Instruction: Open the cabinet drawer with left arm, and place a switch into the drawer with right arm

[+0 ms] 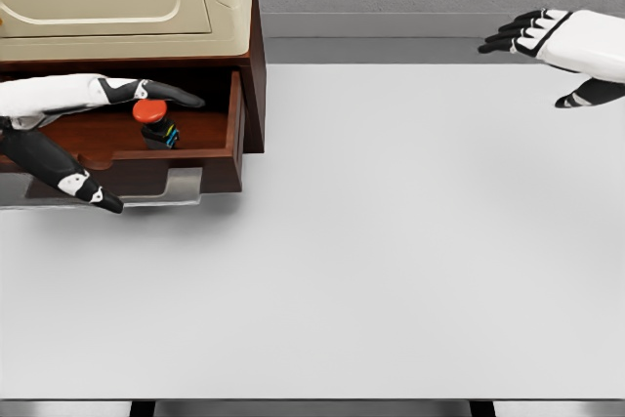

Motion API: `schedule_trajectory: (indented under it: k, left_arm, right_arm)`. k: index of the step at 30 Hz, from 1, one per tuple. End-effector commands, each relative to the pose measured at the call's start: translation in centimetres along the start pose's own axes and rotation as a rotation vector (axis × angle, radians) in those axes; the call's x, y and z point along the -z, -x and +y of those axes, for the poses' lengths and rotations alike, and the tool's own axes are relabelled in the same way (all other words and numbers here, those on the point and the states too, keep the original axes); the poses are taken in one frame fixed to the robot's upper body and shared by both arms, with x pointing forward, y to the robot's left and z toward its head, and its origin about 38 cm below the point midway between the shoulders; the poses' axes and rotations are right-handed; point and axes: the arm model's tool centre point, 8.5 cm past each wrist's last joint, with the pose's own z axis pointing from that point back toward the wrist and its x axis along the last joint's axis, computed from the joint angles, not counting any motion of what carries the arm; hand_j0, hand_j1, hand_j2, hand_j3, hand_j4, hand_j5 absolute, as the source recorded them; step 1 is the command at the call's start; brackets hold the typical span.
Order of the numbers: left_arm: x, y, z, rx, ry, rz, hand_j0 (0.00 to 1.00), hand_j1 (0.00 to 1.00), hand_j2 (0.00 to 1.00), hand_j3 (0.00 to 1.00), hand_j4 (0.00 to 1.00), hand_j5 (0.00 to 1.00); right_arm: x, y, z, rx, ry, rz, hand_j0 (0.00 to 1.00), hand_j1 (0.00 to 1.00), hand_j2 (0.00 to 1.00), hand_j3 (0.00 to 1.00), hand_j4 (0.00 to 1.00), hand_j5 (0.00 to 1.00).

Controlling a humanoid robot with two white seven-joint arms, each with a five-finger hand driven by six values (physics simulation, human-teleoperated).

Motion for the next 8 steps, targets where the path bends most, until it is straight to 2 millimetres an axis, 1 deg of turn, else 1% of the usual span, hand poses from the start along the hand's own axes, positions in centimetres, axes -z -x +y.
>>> schedule_trajectory:
  k: [1,3,8]
  left_arm:
    - [2.3,0.1,-0.2,-0.001,0.024,-0.056,1.0,1.0,1.0,1.0,1.0,1.0]
    - [3.6,0.3,-0.7,-0.016,0.037,-0.09,1.0,1.0,1.0,1.0,1.0,1.0]
    - [3.8,0.3,-0.8,-0.018,0.039,-0.094,1.0,1.0,1.0,1.0,1.0,1.0]
  right_arm:
    - [-0.5,0.6,0.2,0.009,-0.011,0.02,1.0,1.0,1.0,1.0,1.0,1.0]
    - [-0.4,0.6,0.3,0.012,-0.012,0.02,1.0,1.0,1.0,1.0,1.0,1.0]
    - [-0.2,0.5,0.4,0.014,-0.011,0.016,1.0,1.0,1.0,1.0,1.0,1.0]
